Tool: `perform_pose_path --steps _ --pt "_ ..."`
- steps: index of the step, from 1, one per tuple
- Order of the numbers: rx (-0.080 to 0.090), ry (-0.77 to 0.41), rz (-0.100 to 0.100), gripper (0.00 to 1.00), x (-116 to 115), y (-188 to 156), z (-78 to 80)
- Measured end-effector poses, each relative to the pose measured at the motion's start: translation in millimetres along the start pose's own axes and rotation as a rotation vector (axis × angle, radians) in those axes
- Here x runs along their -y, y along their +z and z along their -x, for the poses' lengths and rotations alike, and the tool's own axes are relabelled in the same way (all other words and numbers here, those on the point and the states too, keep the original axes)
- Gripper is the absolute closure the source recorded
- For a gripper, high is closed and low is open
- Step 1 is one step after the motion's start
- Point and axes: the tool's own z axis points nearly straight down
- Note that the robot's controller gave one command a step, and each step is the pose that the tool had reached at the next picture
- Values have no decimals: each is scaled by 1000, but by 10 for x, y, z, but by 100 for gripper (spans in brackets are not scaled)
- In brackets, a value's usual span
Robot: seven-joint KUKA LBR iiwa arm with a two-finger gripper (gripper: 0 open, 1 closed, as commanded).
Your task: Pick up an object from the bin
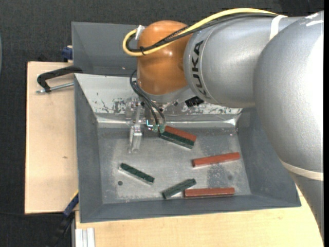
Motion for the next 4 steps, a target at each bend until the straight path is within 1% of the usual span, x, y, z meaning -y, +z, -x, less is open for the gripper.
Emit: perform_pose_path --steps 1,2,3,4 --pt "8 2 2 0 7 -49 22" --pt "11 108 2 0 -134 368 -325" --pt "0 149 -1 0 -165 359 -792" --pt "4 193 0 0 -3 478 -871"
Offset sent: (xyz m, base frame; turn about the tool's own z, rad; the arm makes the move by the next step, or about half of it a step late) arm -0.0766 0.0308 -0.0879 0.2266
